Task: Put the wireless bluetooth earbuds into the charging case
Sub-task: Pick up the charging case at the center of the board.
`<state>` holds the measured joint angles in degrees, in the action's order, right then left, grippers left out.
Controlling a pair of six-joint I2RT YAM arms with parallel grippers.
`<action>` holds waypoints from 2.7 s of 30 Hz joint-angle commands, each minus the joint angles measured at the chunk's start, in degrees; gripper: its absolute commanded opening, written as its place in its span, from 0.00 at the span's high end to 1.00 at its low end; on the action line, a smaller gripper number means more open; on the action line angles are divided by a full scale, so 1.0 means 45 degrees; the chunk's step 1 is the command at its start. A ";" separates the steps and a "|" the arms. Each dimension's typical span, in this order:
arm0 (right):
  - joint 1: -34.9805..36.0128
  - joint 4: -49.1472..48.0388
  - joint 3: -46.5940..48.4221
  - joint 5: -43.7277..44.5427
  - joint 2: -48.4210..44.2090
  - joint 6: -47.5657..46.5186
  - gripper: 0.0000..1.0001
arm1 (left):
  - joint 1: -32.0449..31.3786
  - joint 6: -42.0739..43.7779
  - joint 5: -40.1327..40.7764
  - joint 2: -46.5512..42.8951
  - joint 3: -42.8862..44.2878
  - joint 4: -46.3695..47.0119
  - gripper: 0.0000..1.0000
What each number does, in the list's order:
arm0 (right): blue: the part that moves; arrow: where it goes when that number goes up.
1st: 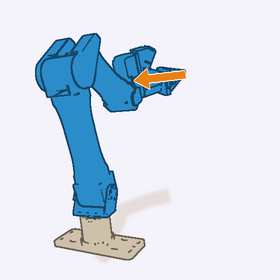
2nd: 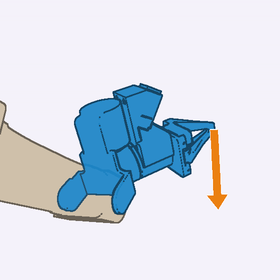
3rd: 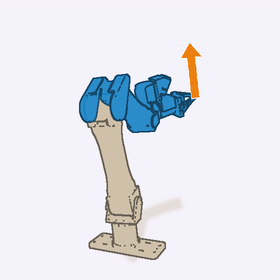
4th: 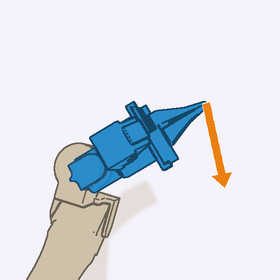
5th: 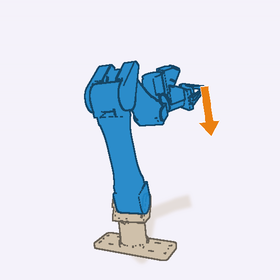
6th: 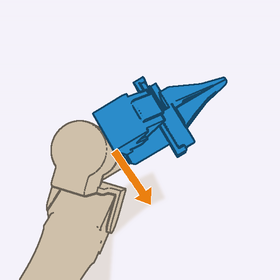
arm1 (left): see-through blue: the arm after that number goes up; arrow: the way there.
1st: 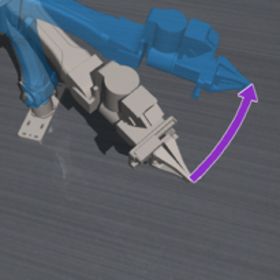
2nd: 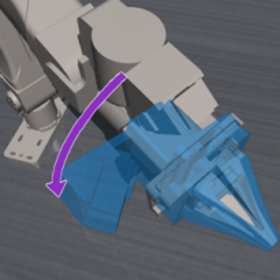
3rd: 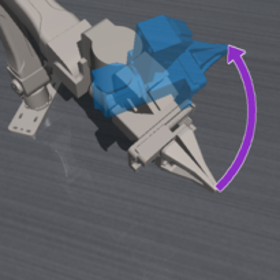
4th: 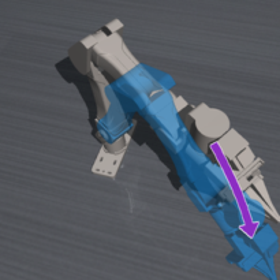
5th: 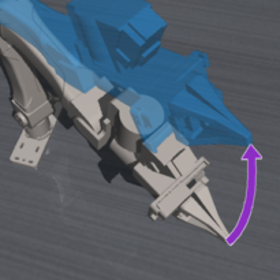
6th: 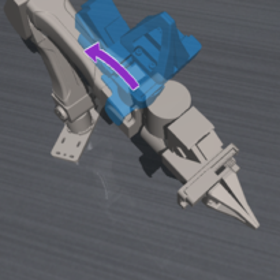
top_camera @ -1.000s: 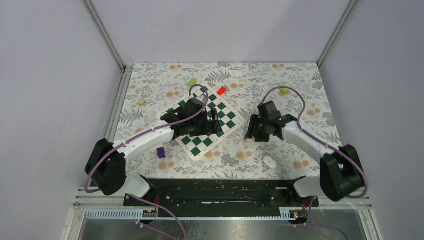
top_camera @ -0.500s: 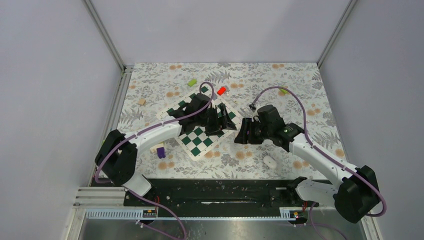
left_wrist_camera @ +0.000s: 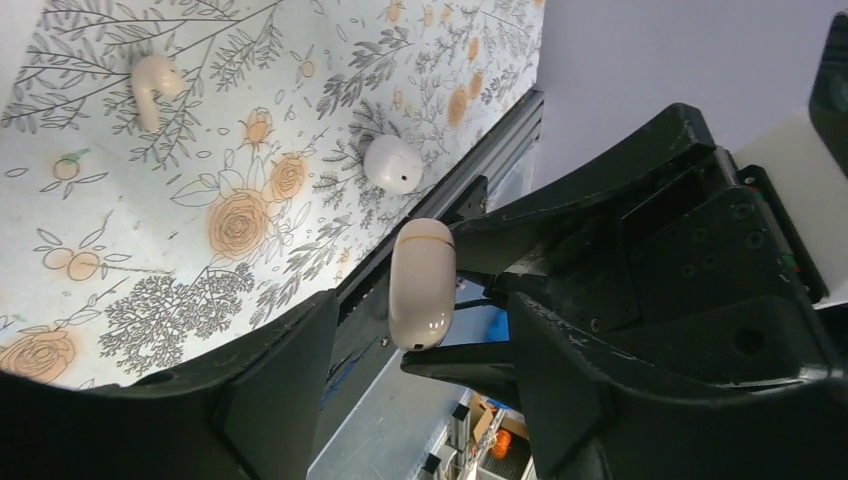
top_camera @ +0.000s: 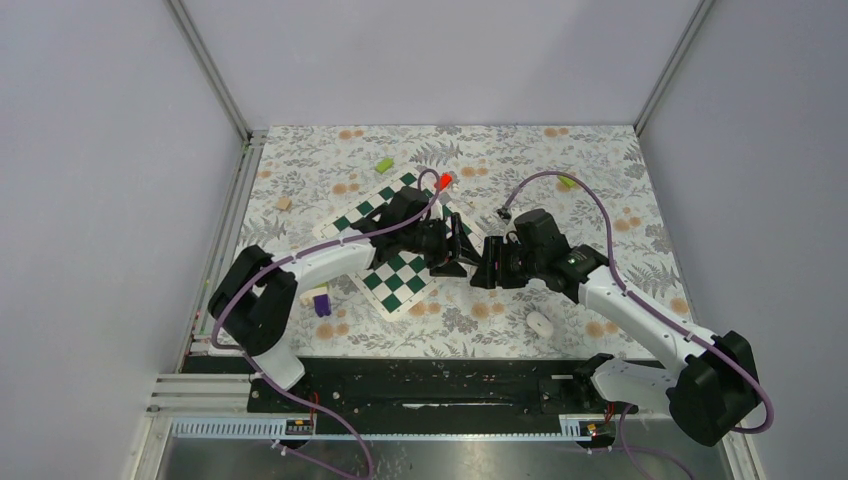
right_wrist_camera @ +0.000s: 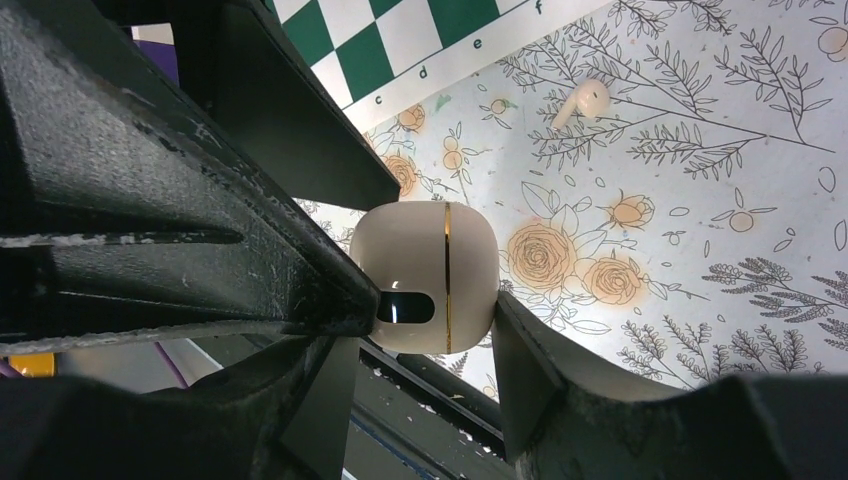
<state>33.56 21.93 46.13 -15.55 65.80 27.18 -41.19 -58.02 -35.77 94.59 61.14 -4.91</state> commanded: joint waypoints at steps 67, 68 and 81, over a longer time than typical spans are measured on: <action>-0.2280 -0.0304 0.0628 -0.1875 -0.1110 0.1009 0.16 | 0.1292 0.1186 -0.3929 -0.1922 -0.0200 0.3575 1.00; -0.2282 -0.0079 0.0679 -0.1625 -0.1063 0.0908 0.16 | 0.1283 0.1149 -0.3961 -0.1933 -0.0191 0.3613 1.00; -0.2546 0.1162 0.0738 -0.0440 -0.0931 0.0280 0.16 | 0.1283 0.1079 -0.4078 -0.2113 -0.0167 0.3748 1.00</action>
<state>22.33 26.04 49.47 -18.46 62.54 29.82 -35.24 -52.60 -51.92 87.55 59.11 7.55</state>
